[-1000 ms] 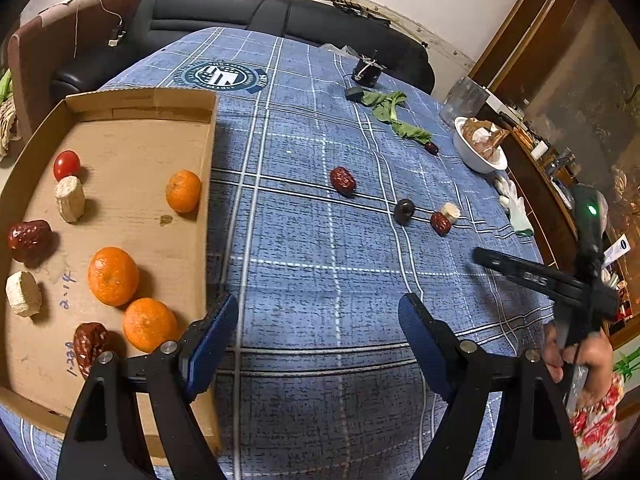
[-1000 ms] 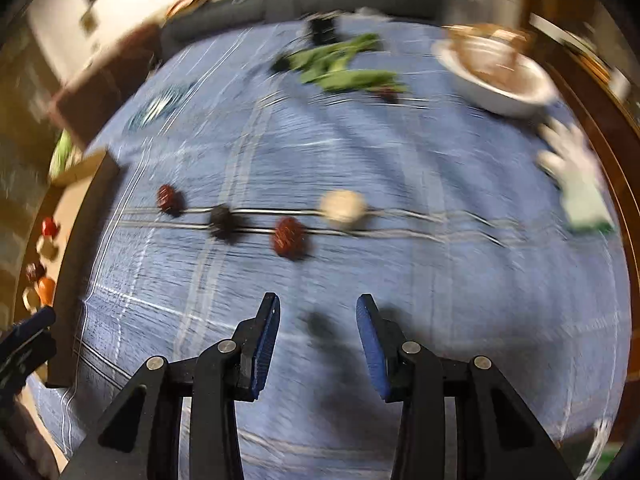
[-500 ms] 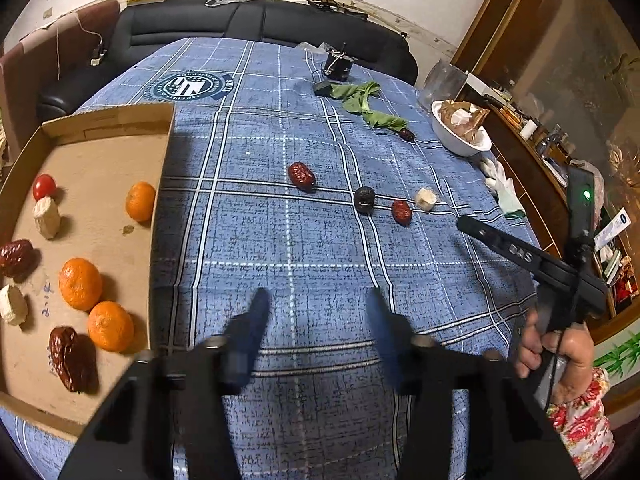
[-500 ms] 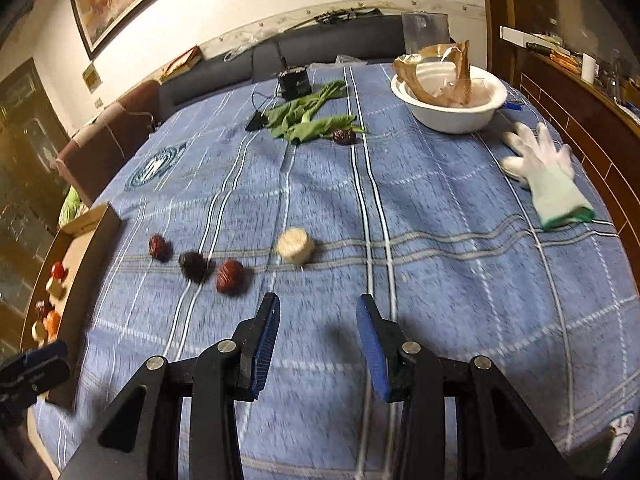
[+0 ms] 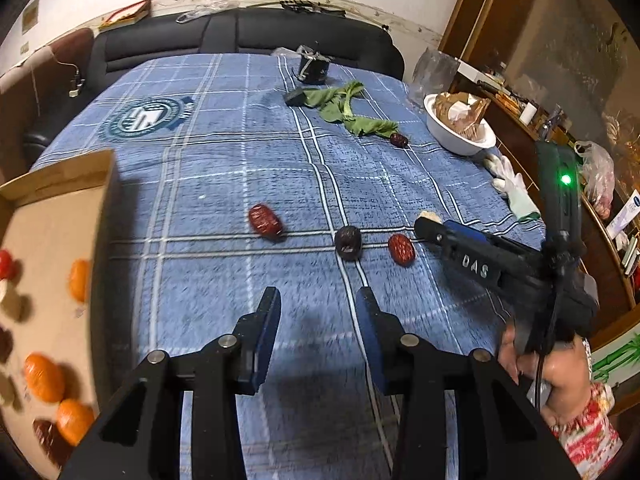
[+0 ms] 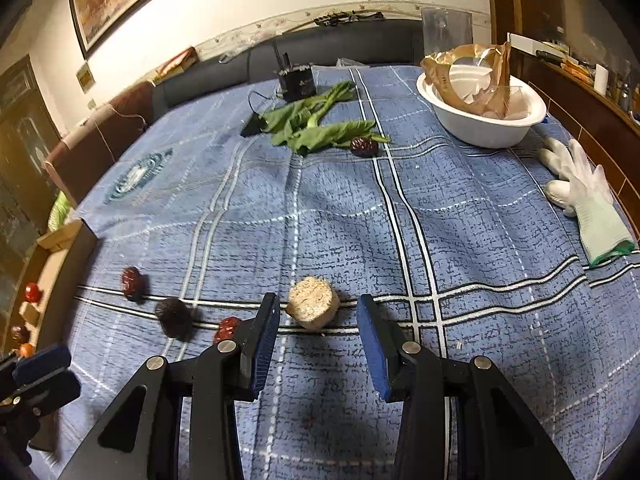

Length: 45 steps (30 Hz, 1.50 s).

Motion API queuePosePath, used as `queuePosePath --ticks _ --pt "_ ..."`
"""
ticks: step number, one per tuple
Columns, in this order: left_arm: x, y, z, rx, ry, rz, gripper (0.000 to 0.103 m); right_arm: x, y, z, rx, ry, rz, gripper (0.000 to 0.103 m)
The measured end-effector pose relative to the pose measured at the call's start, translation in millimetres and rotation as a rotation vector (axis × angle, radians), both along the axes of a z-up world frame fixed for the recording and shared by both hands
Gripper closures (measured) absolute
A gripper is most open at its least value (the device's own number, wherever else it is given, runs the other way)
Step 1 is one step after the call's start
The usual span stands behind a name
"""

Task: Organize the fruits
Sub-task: 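Grasp the dark plum with the left tool while the right tool grasps the white bun slice, then carry the plum in the left tool and the bun slice in the right tool over the tray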

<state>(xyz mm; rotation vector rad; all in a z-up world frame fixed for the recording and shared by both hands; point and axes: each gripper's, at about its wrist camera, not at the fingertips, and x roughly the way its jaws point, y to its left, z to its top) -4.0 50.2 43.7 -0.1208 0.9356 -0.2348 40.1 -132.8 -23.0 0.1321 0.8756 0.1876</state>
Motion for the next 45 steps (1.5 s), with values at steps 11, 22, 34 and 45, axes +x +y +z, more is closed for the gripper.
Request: queuePosePath --ticks 11,22,34,45 --pt "49 -32 -20 0.029 0.001 -0.062 0.065 1 -3 0 0.029 -0.013 0.035 0.073" --pt "63 -44 -34 0.047 0.007 -0.087 0.084 -5 -14 0 0.089 -0.011 0.029 0.073" --pt "27 -24 -4 -0.039 -0.030 -0.043 0.084 -12 -14 8 0.079 -0.058 0.033 0.073" --pt "-33 85 33 -0.058 -0.104 0.195 0.084 -24 -6 26 0.158 -0.076 0.058 0.072"
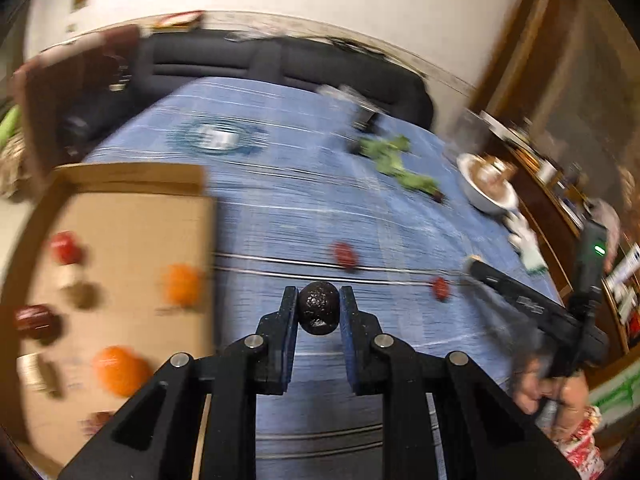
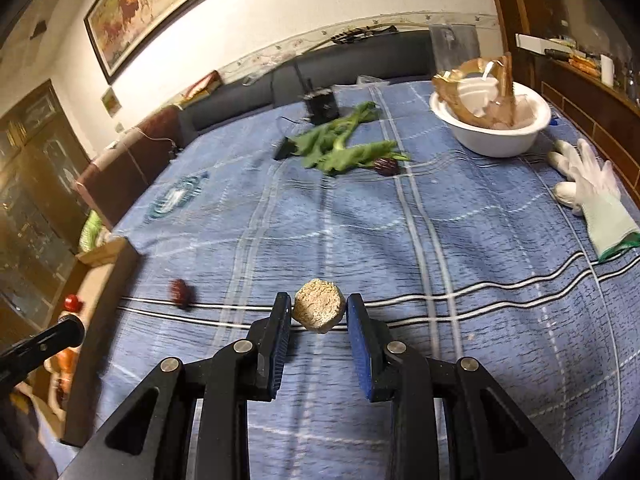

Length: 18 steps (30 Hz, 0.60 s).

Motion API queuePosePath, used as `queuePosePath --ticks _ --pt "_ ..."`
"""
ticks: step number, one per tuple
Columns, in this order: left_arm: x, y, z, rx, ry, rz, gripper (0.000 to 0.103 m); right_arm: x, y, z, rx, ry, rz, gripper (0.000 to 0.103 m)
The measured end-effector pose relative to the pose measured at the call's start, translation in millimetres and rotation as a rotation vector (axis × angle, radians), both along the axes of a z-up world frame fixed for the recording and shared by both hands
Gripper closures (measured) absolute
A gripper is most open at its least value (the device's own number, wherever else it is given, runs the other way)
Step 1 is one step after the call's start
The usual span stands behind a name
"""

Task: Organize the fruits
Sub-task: 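Carry the plum in the left tool and the bun slice in the right tool over the tray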

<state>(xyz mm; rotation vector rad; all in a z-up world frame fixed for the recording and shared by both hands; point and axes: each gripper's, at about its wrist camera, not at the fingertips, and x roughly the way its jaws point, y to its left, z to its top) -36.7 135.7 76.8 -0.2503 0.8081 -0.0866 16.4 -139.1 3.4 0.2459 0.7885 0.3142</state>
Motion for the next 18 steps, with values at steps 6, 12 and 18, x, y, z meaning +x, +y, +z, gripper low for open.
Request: queuePosePath --ticks 6,12,18 --pt "-27 83 5 -0.011 -0.009 0.205 0.084 -21 43 22 0.047 -0.011 0.112 0.072" --pt "-41 124 2 -0.021 0.000 0.282 0.084 -36 114 30 0.052 0.009 0.262 0.072" --pt "-20 141 2 -0.011 0.045 0.255 0.084 -39 191 42 0.025 0.012 0.394 0.071"
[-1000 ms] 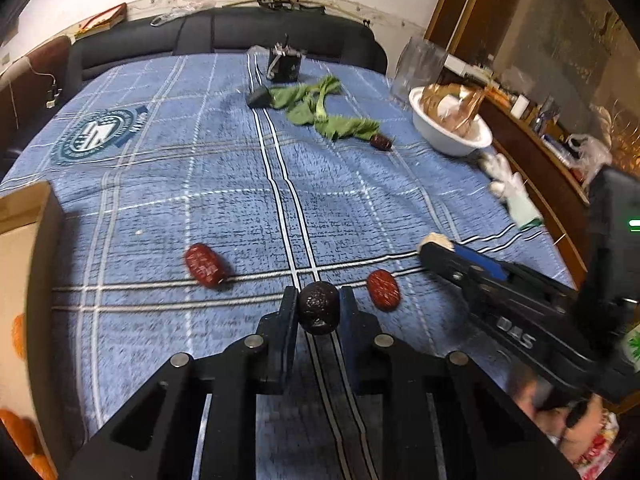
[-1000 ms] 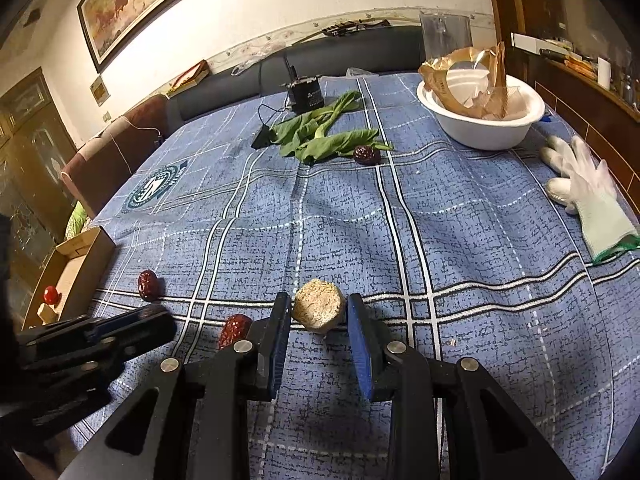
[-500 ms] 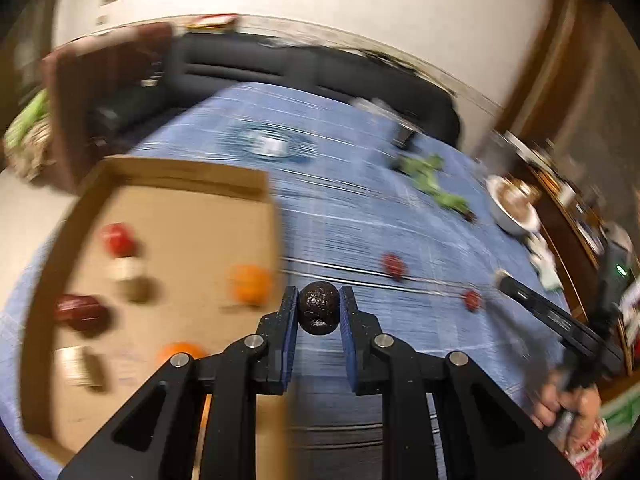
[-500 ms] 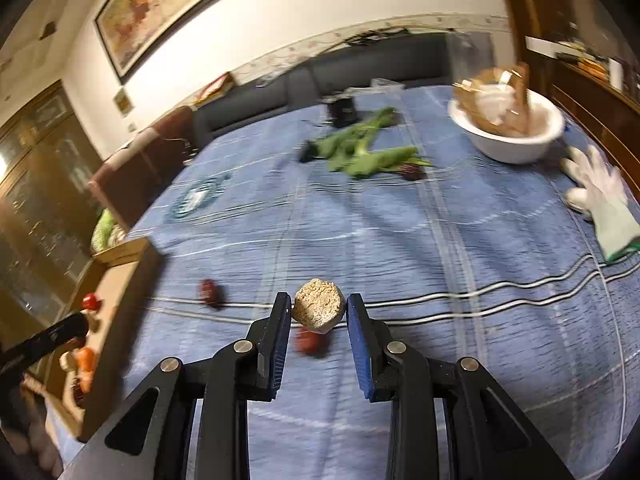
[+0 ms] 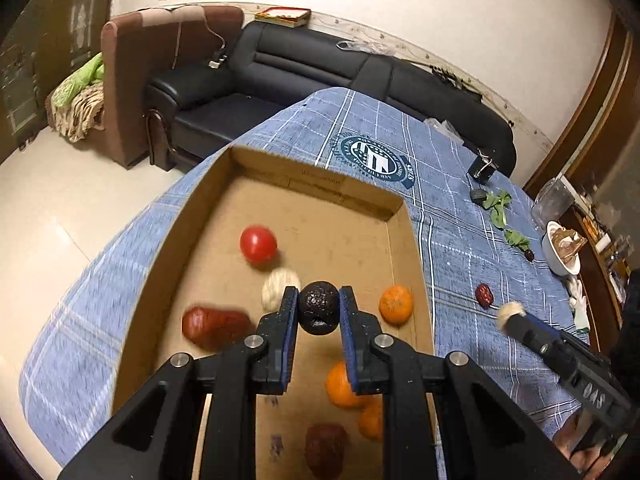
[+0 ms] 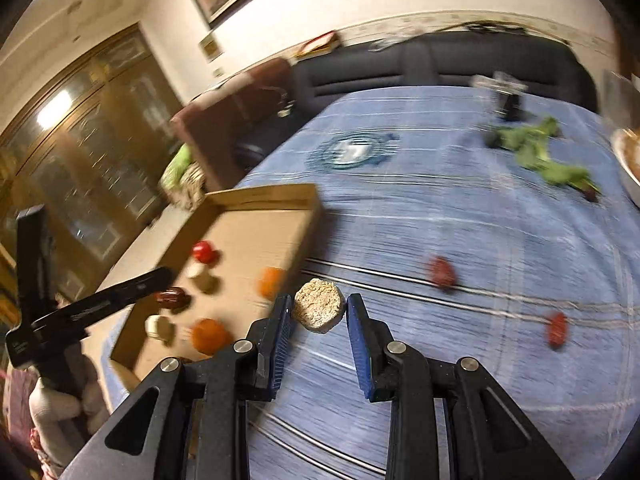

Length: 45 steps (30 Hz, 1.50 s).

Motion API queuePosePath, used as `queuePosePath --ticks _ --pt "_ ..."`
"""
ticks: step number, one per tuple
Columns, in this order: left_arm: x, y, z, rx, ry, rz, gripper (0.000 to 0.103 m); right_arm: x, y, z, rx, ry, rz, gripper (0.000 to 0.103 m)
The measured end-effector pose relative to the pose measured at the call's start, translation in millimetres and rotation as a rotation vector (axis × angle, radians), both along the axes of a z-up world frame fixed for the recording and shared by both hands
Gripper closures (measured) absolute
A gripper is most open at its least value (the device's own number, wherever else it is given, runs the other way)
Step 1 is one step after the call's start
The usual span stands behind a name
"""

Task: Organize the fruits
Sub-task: 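Carry the plum in the left tool and the bun slice in the right tool over the tray, then open the left tool to drop the plum while the right tool releases the bun slice into the tray, then move both open tools back toward the two red dates on the cloth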

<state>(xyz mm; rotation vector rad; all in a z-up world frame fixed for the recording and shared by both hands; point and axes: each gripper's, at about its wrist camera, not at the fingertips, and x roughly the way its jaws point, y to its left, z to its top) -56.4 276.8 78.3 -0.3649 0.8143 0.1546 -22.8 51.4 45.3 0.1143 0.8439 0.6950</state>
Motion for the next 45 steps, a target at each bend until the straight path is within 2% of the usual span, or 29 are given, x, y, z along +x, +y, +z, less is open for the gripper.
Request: queuePosePath --ticks 6,10,17,24,27,29,34,37,39,41,45 --pt "58 20 2 0.011 0.058 -0.027 0.084 9 74 2 -0.071 -0.028 0.085 0.071" --pt "90 34 -14 -0.045 0.118 -0.049 0.084 17 114 -14 -0.125 -0.018 0.128 0.071" --pt "117 43 -42 -0.079 0.214 -0.056 0.084 28 143 -39 -0.194 -0.001 0.153 0.071" --pt "118 44 -47 -0.084 0.223 -0.054 0.083 27 156 -48 -0.240 -0.020 0.179 0.071" --pt "116 45 -45 -0.094 0.215 -0.052 0.074 28 155 -48 -0.230 -0.019 0.183 0.071" --pt "113 46 -42 -0.093 0.206 -0.040 0.065 29 154 -48 -0.235 -0.024 0.179 0.070" --pt "100 44 -27 -0.078 0.176 -0.024 0.057 21 148 -39 -0.212 -0.025 0.180 0.070" --pt "86 41 -12 -0.064 0.145 -0.016 0.047 12 139 -27 -0.197 -0.061 0.179 0.070" --pt "71 35 1 -0.038 0.110 -0.004 0.041 2 128 -19 -0.191 -0.085 0.176 0.070" --pt "59 29 10 -0.016 0.085 0.009 0.031 -7 113 -13 -0.184 -0.097 0.160 0.070" --pt "30 13 22 -0.016 0.030 0.025 0.026 -20 73 -9 -0.134 -0.072 0.097 0.070"
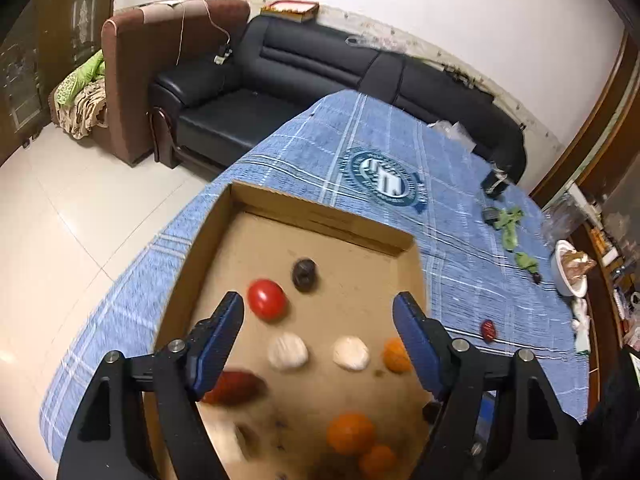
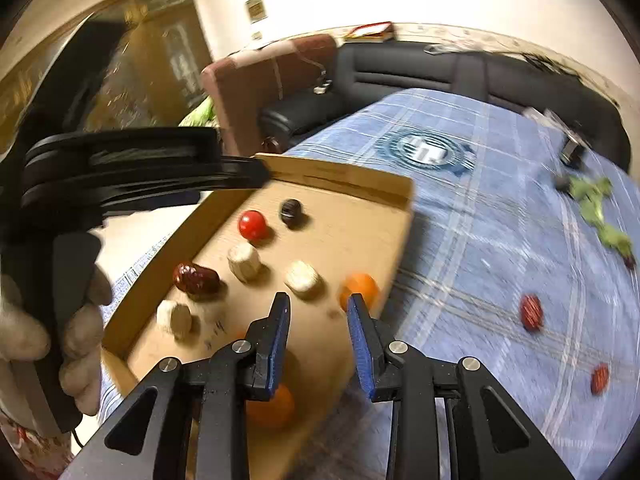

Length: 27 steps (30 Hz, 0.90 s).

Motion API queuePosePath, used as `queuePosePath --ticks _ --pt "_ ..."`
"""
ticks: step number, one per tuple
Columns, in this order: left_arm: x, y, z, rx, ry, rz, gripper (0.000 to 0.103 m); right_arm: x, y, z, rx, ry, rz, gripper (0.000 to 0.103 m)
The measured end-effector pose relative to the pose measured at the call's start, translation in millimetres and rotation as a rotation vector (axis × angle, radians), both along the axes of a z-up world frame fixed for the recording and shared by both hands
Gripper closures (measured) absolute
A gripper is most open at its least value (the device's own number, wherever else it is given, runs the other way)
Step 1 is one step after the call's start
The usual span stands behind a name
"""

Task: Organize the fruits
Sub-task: 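Move both open tools back toward the two red dates on the cloth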

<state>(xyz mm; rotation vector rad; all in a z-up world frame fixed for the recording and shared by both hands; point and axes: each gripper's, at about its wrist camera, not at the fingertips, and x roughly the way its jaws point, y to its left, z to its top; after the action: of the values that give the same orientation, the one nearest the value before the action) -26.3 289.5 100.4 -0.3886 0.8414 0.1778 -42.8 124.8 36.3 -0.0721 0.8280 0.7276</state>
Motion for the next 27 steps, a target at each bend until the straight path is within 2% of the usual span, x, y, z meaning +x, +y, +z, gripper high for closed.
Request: queuePosePath --ticks 4,8,12,20,27 --pt "-29 -33 5 0.040 -0.049 -0.003 0.026 -15 -43 0 0.040 0.009 -0.103 0.070" --pt "-53 -73 5 0.140 -0.071 0.015 0.026 -21 -92 -8 0.088 0.057 -0.231 0.070" --pt "-60 -105 0 0.219 -0.066 0.001 0.026 -25 -134 -22 0.157 0.128 -0.352 0.069" --pt "-64 -156 0 0.309 -0.059 -0.096 0.026 -41 -164 -22 0.170 0.108 -0.419 0.070" --pt "-66 -180 -2 0.344 -0.048 -0.135 0.026 -46 -182 -26 0.183 0.106 -0.445 0.070"
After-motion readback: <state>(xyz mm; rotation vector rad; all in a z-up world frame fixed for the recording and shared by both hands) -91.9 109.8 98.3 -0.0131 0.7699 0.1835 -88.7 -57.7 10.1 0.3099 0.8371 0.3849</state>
